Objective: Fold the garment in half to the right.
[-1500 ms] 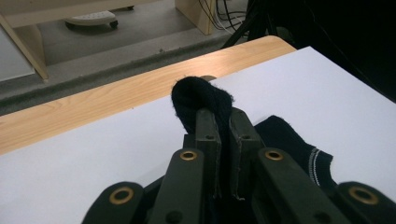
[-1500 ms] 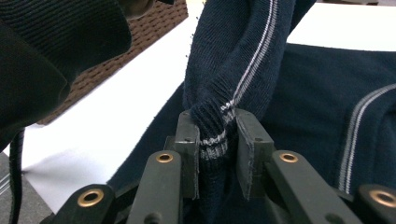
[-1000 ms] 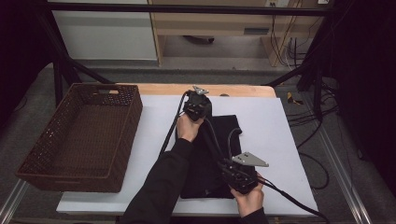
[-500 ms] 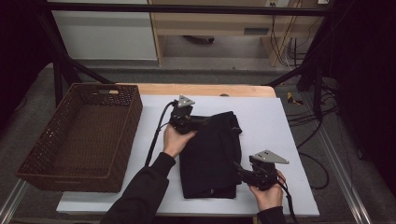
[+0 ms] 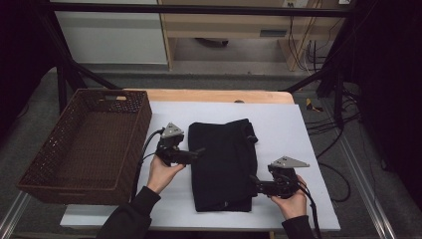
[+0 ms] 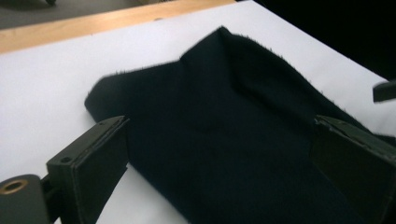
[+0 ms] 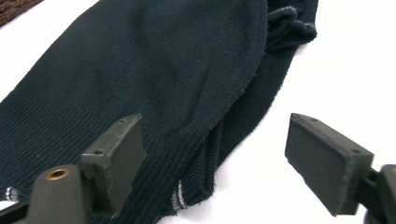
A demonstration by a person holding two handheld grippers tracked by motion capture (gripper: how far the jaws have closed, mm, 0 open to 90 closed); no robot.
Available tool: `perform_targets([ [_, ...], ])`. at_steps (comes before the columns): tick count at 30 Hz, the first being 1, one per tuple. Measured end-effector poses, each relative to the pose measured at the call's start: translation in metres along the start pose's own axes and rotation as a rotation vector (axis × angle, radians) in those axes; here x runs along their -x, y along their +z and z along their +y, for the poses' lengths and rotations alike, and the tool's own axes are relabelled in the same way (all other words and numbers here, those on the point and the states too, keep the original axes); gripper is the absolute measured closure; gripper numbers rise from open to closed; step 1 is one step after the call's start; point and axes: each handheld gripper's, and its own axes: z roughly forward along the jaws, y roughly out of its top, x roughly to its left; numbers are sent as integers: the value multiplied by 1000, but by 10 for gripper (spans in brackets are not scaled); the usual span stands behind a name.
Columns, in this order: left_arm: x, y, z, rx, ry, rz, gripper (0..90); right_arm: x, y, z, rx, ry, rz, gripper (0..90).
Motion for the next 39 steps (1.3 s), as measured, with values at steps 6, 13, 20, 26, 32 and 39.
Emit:
perform_targets([
  [6, 8, -11, -19, -31, 1, -7, 41, 0, 1, -1, -17, 11, 21, 209],
  [13, 16, -20, -38, -66, 13, -21, 42, -1, 1, -1, -30, 17, 36, 218],
  [20, 24, -23, -55, -116, 22, -36, 55, -1, 3, -3, -50, 19, 46, 278],
  [26, 34, -15, -69, -190, -1, -58, 103, -1, 5, -5, -64, 29, 57, 337],
  [32, 45, -3, -82, -267, -4, -73, 150, -1, 8, -8, -90, 43, 58, 360],
  [39, 49, 3, -88, -302, -47, -145, 319, -1, 13, -11, -133, 60, 83, 516],
])
